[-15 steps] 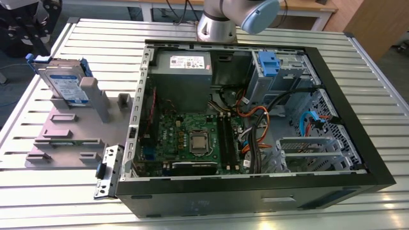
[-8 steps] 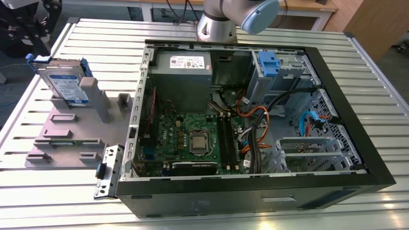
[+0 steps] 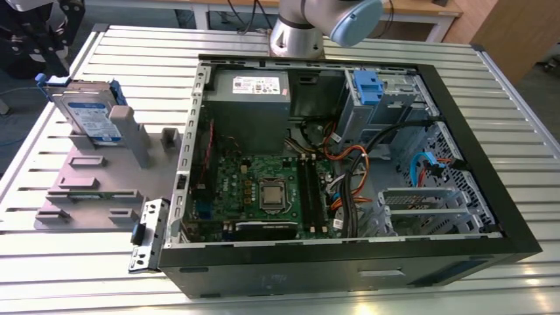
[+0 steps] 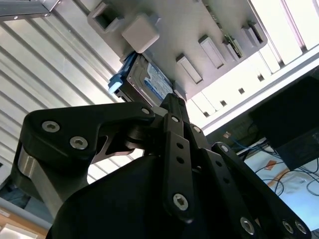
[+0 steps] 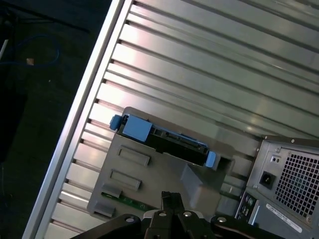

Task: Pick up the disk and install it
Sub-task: 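Pick up the disk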

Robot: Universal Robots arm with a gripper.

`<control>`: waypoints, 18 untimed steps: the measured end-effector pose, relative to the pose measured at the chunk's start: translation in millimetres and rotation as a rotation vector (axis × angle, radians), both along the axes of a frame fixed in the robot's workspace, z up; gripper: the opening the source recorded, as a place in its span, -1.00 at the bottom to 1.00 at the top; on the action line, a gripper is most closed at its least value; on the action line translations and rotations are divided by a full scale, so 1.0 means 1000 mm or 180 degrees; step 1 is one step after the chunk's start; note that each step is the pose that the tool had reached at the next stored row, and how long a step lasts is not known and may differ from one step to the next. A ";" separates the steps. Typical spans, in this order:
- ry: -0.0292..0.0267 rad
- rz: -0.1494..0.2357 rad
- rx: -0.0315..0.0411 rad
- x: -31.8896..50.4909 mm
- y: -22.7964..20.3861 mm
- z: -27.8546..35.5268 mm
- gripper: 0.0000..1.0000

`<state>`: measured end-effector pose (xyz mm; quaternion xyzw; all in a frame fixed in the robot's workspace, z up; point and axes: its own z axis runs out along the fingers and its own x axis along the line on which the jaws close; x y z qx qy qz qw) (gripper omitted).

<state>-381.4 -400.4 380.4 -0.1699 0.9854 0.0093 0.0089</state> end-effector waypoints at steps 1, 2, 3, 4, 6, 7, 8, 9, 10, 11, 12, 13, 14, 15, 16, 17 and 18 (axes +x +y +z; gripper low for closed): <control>0.0000 0.0014 0.0000 0.0000 0.0000 0.0000 -0.79; 0.0000 0.0028 0.0000 0.0000 0.0000 0.0000 -0.79; 0.0000 0.0042 0.0000 0.0000 0.0000 0.0000 -0.79; 0.0000 0.0055 0.0000 0.0000 0.0000 0.0000 -0.79; 0.0000 0.0083 0.0000 0.0000 0.0000 0.0000 -0.79; 0.0000 0.0097 0.0000 0.0000 0.0000 0.0000 -0.79; 0.0000 0.0110 0.0000 0.0000 0.0000 0.0000 -0.79; 0.0000 0.0124 0.0000 0.0000 0.0000 0.0000 -0.79; 0.0000 0.0137 0.0000 0.0000 0.0000 0.0000 -0.79; 0.0000 0.0150 0.0000 0.0000 0.0000 0.0000 -0.79; 0.0000 0.0162 0.0000 0.0000 0.0000 0.0000 -0.79; 0.0000 0.0175 0.0000 0.0000 0.0000 0.0000 -0.79; 0.0000 0.0189 0.0000 0.0000 0.0000 0.0000 -0.79; 0.0000 0.0201 0.0000 0.0000 0.0000 0.0000 -0.79; 0.0000 0.0213 0.0000 0.0000 0.0000 0.0000 -0.79; 0.0000 0.0225 0.0000 0.0000 0.0000 0.0000 -0.79; 0.0000 0.0237 0.0000 0.0000 0.0000 0.0000 -0.79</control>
